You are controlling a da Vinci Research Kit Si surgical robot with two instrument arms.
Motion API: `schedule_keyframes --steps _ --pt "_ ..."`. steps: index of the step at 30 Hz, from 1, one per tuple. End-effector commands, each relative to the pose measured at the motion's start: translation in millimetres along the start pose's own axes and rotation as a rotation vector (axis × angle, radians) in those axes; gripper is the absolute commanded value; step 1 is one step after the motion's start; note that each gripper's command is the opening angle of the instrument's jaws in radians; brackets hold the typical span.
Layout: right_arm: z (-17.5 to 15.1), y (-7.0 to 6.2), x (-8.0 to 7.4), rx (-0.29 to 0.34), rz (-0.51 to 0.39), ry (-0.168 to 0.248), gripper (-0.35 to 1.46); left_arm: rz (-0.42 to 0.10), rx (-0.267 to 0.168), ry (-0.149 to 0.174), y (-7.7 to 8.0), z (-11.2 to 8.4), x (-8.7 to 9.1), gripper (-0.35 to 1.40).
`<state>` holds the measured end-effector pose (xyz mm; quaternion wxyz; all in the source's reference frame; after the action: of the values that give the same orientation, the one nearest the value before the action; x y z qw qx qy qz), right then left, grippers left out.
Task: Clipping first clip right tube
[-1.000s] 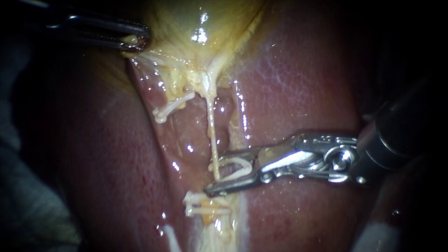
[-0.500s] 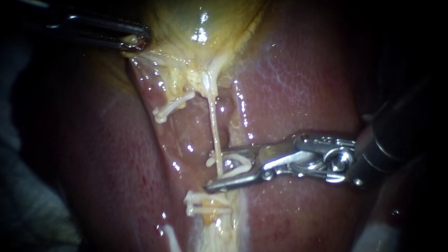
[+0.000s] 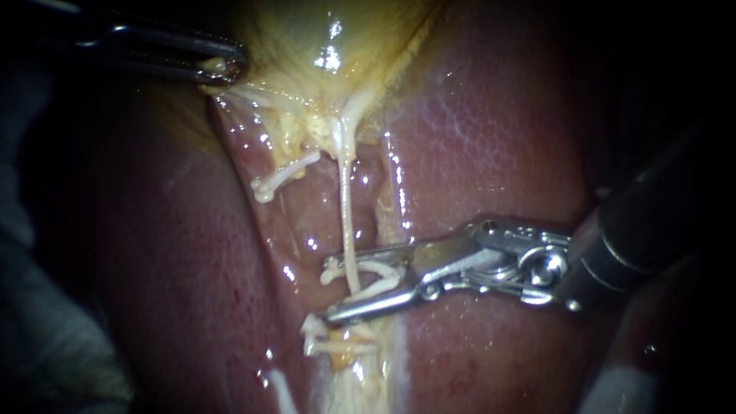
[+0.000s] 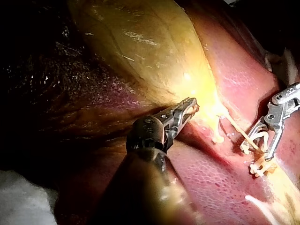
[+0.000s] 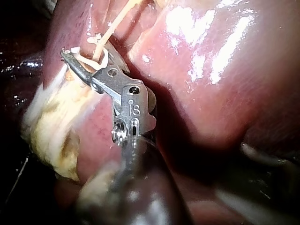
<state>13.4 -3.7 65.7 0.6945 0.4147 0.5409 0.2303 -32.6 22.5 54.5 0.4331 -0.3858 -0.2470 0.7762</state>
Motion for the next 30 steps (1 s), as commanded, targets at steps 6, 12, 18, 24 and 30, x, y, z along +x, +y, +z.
schedule_keyframes --steps 6,12,18,24,30 --pt "0.7 -0.3 0.2 0.003 -0.002 0.004 0.45 0.000 0.000 0.000 0.0 0.0 0.0 -0.35" --pt "0.7 -0.8 0.2 0.010 -0.002 0.011 0.44 0.000 0.000 0.000 0.0 0.0 0.0 -0.35" --pt "0.7 -2.4 0.7 0.026 0.001 0.031 0.43 0.000 0.000 0.000 0.1 0.0 0.0 -0.35" --pt "0.8 -3.4 1.2 0.049 0.004 0.045 0.42 0.000 0.000 0.000 0.1 -0.1 0.0 -0.35" --pt "0.5 -3.6 1.3 0.056 0.004 0.042 0.39 0.000 0.000 0.000 0.1 -0.1 0.0 -0.35"
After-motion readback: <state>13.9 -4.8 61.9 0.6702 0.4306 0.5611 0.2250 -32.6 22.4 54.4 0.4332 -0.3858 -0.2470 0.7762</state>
